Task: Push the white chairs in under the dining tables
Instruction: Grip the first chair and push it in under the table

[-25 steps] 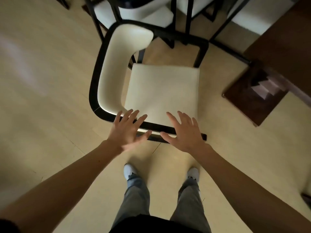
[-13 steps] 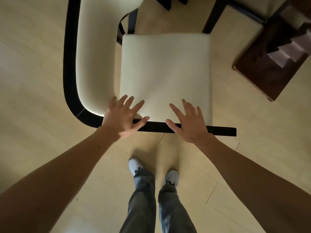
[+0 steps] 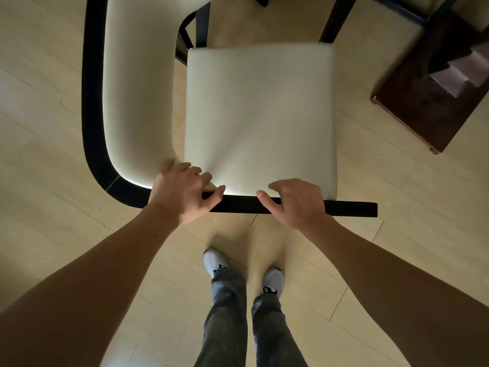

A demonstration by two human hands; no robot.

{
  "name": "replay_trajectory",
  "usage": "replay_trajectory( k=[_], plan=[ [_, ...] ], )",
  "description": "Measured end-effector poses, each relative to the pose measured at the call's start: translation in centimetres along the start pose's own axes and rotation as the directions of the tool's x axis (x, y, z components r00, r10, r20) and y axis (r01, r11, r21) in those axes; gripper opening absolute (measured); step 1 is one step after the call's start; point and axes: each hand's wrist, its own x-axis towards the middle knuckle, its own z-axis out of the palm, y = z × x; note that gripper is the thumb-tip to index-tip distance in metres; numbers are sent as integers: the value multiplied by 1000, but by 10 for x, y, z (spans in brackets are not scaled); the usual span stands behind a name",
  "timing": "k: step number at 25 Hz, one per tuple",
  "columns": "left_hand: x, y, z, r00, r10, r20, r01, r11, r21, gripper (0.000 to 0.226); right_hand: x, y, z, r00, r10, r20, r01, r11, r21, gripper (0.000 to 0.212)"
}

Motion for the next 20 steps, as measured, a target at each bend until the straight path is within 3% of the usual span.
replay_trajectory(
  k=[11,16,20],
  plan=[
    [3,-3,7,997,34,-70,-33,999,18,64,-4,-6,4,993,70,-92,-76,995,-63,91],
    [0,-7,10,984,130,-124,-130,991,8,63,-8,-6,6,992,61,-111,-67,996,-55,92],
    [-5,-11,15,947,254,-197,-261,965,-13,60,-19,-9,15,975,55,-216,-68,996,-54,83]
  ],
)
